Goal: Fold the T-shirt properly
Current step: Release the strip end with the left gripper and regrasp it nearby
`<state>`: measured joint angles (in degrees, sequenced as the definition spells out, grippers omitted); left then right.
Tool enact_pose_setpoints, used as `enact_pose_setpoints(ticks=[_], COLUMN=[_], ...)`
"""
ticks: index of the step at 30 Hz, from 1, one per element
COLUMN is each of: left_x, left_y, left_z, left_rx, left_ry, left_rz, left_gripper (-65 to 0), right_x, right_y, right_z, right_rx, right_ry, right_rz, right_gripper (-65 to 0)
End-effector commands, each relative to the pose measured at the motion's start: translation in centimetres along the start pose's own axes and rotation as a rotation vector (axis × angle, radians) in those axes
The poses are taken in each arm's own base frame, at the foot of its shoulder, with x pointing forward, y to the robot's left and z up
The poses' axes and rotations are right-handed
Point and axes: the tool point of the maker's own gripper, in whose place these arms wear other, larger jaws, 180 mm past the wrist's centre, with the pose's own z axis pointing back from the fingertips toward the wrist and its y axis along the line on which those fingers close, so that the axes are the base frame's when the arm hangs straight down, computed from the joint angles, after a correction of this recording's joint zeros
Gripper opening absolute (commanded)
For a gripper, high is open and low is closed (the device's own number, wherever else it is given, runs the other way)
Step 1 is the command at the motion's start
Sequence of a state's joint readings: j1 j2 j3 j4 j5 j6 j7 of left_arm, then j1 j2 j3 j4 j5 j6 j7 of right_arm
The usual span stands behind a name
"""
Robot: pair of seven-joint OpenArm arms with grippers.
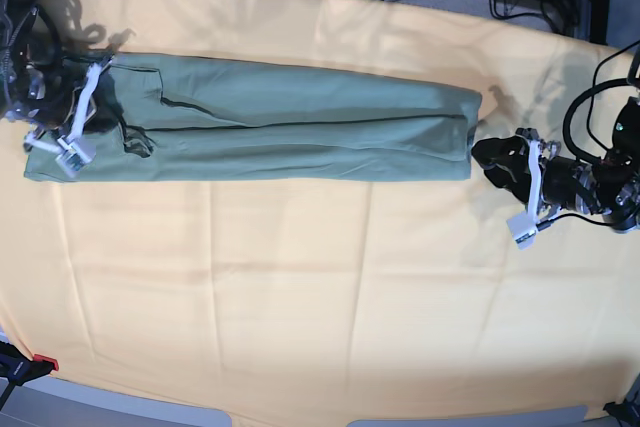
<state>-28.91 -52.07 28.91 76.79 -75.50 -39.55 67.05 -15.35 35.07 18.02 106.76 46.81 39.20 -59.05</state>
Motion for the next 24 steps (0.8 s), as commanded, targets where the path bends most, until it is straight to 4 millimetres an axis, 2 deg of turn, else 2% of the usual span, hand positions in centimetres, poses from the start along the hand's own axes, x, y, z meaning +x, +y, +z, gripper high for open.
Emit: enact_pose_setpoints(ticks=[1, 5, 8, 11, 15, 19, 24], left_x=[1.0, 1.3, 3.1, 5.2, 6.3, 5.2, 2.9], left_y=[0.6, 2.4, 3.3, 4.0, 5.2, 5.8, 5.8], left_z=[1.3, 2.4, 4.5, 7.3, 10.7, 12.2, 10.8], left_rx=[0.035, 0.127, 0.171, 0.210, 0.279, 0.310, 0.282], left_ry=[-0.028, -0.034, -0.120, -0.228, -0.316, -0.378, -0.439], left_rz=[-0.002, 0.056, 0.062, 0.066, 0.109, 0.179, 0.301], left_gripper=[-33.8, -33.8, -33.8, -33.8, -33.8, -33.8, -33.8], right_x=[1.6, 1.9, 0.9, -1.2, -5.3, -7.9, -8.1], right_y=[-1.8, -4.6, -5.2, -6.1, -7.3, -6.9, -6.2], right_z=[1.3, 2.8, 2.2, 1.1, 0.1, -1.0, -1.6], right_rx=[-0.059, -0.171, -0.177, -0.199, -0.236, -0.216, -0.202], right_ry=[-0.061, -0.117, -0.122, -0.102, -0.011, 0.038, 0.032], right_rz=[-0.003, -0.116, -0.162, -0.222, -0.284, -0.361, -0.379], right_gripper=[-65.0, -65.0, -65.0, -65.0, -65.0, -65.0, -65.0])
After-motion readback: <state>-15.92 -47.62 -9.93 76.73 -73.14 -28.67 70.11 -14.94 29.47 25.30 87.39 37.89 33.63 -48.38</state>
